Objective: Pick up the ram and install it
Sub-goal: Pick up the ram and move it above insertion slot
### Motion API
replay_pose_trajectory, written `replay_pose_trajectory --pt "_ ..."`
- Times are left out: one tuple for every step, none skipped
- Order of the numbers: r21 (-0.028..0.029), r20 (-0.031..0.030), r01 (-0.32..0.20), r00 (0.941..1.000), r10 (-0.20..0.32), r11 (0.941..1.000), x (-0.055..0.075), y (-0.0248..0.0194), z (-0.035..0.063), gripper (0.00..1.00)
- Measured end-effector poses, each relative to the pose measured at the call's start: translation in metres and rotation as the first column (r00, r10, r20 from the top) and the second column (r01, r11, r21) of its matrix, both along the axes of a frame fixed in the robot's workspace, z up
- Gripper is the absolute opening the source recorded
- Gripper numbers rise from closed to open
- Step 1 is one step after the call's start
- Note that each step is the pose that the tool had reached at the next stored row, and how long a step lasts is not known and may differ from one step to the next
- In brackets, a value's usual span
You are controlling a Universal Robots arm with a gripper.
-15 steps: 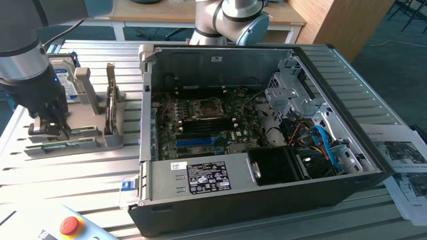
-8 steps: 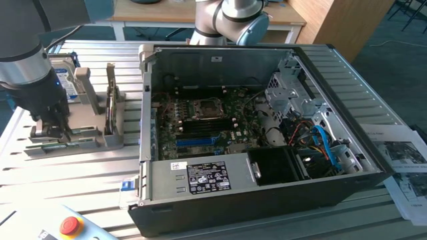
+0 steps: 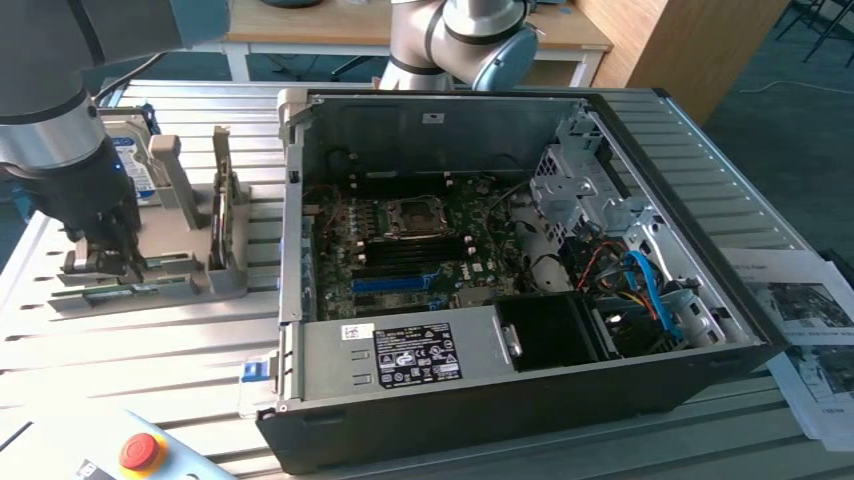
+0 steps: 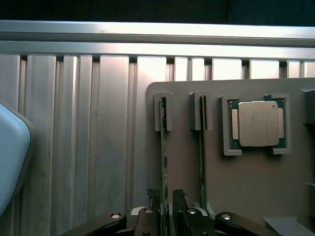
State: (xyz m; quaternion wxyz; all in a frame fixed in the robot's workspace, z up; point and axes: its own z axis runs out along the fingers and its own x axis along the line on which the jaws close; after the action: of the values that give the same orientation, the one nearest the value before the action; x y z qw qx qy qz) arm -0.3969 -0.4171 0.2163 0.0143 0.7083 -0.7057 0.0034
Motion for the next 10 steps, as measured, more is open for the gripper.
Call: replay_pose_trajectory --pt "0.0001 0.0001 0.000 1.0000 0.000 1.0000 0.0000 0.0008 -0.0002 0.25" --pt "0.0000 0.0002 0.000 1.0000 0.000 1.0000 0.0000 0.0008 -0.0002 0.25" --pt "0.0000 0.0002 0.000 1.0000 0.000 1.0000 0.0000 0.0008 -0.0002 0.25" --pt "0.0000 0.0001 0.000 1.0000 0.000 1.0000 0.0000 0.0008 -0.0002 0.25" --pt "0.0000 0.0001 0.000 1.0000 0.000 1.0000 0.0001 0.0008 -0.0007 0.25" --pt "0.0001 0.0003 0.000 1.0000 0.000 1.0000 0.0001 0.0008 -0.0018 0.25" --pt "0.0000 0.0002 0.000 1.0000 0.000 1.0000 0.0000 0.0008 -0.0030 0.25" --pt "0.0000 0.0001 0.000 1.0000 0.000 1.0000 0.0000 0.0008 -0.0041 0.25" --pt "0.0000 0.0001 0.000 1.0000 0.000 1.0000 0.0001 0.0008 -0.0048 0.25" --pt "-0.0001 0.0000 -0.001 1.0000 0.001 1.0000 0.0002 0.0009 -0.0052 0.25"
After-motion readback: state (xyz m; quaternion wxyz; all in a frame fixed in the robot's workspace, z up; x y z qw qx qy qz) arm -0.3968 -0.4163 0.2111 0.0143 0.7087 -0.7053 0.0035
